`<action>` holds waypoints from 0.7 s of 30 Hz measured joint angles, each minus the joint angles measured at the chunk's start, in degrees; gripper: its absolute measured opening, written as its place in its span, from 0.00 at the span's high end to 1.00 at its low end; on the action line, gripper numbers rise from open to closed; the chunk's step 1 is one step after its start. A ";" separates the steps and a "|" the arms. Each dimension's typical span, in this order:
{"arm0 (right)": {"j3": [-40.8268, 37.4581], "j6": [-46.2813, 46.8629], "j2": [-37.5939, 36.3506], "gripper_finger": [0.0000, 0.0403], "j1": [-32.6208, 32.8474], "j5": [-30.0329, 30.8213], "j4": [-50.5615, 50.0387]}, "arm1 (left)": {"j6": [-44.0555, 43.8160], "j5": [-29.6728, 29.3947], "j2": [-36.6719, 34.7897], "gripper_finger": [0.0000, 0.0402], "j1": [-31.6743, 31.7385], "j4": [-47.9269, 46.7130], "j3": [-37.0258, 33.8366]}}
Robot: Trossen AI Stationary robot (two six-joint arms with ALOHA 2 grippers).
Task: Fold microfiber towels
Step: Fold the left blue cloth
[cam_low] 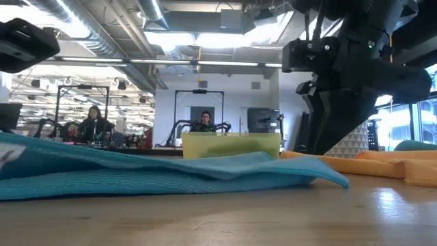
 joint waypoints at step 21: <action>-0.57 1.27 0.00 0.70 -0.02 0.50 5.36 | -5.24 6.95 6.03 0.98 -2.66 -4.05 0.32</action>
